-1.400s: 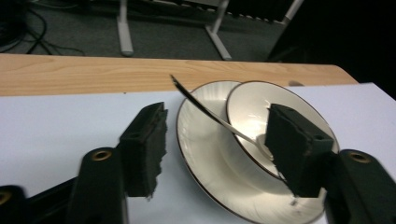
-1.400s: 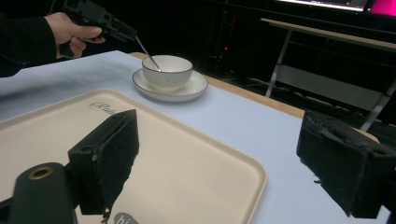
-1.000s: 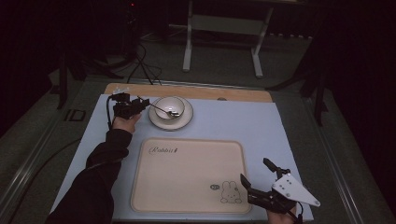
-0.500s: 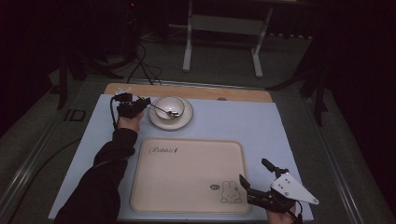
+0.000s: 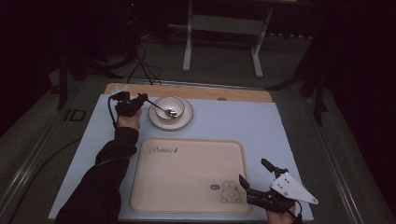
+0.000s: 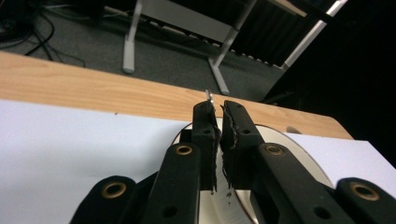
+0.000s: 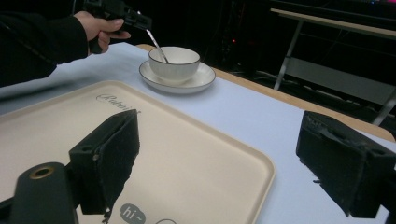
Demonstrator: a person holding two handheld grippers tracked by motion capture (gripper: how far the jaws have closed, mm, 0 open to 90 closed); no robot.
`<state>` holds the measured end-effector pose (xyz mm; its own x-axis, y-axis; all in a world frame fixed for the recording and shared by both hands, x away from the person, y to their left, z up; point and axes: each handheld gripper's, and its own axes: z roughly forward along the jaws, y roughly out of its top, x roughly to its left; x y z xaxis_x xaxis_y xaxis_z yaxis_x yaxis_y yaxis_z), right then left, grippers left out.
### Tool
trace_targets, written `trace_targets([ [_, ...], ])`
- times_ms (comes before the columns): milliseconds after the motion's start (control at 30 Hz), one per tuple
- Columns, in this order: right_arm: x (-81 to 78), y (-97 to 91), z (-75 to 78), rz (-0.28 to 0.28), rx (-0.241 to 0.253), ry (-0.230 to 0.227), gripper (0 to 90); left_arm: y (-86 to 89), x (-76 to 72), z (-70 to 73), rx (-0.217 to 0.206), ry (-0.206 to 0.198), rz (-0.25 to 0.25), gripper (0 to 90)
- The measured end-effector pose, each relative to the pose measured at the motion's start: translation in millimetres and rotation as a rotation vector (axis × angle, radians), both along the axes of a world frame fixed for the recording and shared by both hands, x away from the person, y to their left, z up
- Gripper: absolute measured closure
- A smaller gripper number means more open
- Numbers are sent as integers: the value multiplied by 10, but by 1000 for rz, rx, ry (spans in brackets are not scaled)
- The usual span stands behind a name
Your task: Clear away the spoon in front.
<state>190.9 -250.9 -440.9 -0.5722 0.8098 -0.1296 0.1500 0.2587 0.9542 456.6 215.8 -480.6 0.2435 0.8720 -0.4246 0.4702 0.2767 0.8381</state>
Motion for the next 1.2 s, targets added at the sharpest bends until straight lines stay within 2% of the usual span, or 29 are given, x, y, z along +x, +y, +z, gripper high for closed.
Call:
trace_targets([
  [67, 0, 7, -1, 4, -2, -1, 134, -18, -11, 22, 8, -11, -9, 862],
  [233, -2, 2, 1, 1, 0, 0, 134, -46, -21, 69, -26, -15, -35, 883],
  [367, 2, 1, 0, 5, 2, 5, 133, -70, -30, 113, -24, -25, -51, 895],
  [567, -7, 2, 6, 11, 1, 1, 133, -91, -63, 268, 13, -42, -70, 899],
  [700, -6, 3, 5, 11, 1, 3, 133, -54, -112, 390, 37, -55, -101, 899],
  [733, -6, 3, 5, 11, 1, 3, 133, -54, -112, 390, 37, -55, -101, 899],
  [900, -8, 4, 8, 10, 1, -1, 133, 6, -161, 573, 74, -64, -122, 899],
  [1033, -3, 3, 6, 9, 3, 2, 132, 61, -195, 679, 76, -70, -133, 899],
  [1100, -3, 3, 7, 9, 3, 2, 132, 93, -215, 733, 65, -74, -144, 899],
  [1200, -5, 4, 8, 8, 4, -1, 132, 110, -248, 794, 74, -75, -168, 899],
])
